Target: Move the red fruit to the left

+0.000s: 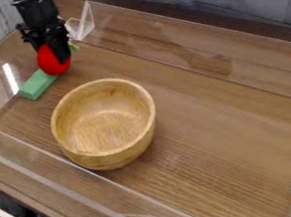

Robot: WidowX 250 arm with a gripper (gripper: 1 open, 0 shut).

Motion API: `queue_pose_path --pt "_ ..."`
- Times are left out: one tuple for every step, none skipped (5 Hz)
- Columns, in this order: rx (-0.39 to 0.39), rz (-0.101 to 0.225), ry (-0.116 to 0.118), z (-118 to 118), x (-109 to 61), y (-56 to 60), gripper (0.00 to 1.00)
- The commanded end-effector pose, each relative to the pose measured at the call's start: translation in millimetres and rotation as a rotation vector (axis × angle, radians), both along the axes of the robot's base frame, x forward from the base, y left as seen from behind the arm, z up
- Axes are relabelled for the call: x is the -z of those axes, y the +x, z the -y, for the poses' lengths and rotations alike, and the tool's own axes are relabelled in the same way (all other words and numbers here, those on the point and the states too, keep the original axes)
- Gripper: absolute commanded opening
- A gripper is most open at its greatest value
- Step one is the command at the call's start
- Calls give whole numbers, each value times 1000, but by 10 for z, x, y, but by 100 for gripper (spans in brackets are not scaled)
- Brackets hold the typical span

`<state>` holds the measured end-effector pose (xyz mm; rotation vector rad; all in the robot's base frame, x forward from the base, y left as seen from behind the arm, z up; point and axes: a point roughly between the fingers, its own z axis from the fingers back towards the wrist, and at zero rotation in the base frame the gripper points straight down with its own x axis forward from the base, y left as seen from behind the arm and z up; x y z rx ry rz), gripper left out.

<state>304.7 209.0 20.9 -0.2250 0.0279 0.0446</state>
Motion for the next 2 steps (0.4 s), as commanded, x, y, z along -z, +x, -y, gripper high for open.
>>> queue_pose_path --pt "-39 -110 -63 -79 353 -211 100" --pt "23 -124 -64 -73 321 -137 0"
